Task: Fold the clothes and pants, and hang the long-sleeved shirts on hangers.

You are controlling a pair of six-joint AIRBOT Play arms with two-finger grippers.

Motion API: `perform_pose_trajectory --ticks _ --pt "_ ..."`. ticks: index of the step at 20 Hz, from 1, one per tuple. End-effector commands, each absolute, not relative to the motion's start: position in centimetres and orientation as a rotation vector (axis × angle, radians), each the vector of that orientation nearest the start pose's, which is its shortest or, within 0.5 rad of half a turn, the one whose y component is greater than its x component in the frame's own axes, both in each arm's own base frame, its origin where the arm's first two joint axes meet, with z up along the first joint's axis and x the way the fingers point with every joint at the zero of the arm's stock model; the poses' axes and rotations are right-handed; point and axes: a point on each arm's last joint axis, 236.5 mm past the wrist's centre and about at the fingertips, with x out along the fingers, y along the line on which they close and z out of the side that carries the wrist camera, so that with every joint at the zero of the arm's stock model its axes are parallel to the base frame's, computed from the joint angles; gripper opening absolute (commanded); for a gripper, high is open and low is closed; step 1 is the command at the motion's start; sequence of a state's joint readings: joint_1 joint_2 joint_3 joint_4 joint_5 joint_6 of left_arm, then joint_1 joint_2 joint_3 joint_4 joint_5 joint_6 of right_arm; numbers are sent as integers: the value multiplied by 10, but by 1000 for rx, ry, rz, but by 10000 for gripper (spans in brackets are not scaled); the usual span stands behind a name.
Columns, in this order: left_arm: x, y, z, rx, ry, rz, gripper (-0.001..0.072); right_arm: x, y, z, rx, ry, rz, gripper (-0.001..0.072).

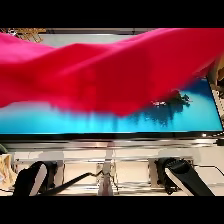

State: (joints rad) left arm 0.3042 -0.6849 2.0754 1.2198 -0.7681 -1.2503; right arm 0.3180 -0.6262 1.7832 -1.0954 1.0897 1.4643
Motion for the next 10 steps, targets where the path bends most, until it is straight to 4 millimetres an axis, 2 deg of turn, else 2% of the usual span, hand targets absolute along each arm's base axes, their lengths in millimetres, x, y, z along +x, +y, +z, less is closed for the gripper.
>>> perform_pose_trajectory --ticks 1,2,3,4,5,7,8,10 --pt "77 -32 685 227 -767 82 10 106 128 571 90 -288 711 11" --pt "111 -27 673 193 -699 48 10 123 124 565 67 -262 666 11" --pt "153 -21 653 157 -599 14 10 150 120 551 36 -200 610 11" --pt "199 -13 627 120 -487 -15 10 179 117 533 16 -114 553 11" --pt "244 -7 597 76 -370 -48 10 215 115 504 -17 8 494 12" --pt "336 7 514 -22 -106 -109 10 287 117 433 -96 264 412 12" --pt "377 13 464 -78 37 -138 11 322 120 396 -126 373 383 13" --pt "444 19 367 -209 260 -188 10 394 126 309 -184 576 330 13"
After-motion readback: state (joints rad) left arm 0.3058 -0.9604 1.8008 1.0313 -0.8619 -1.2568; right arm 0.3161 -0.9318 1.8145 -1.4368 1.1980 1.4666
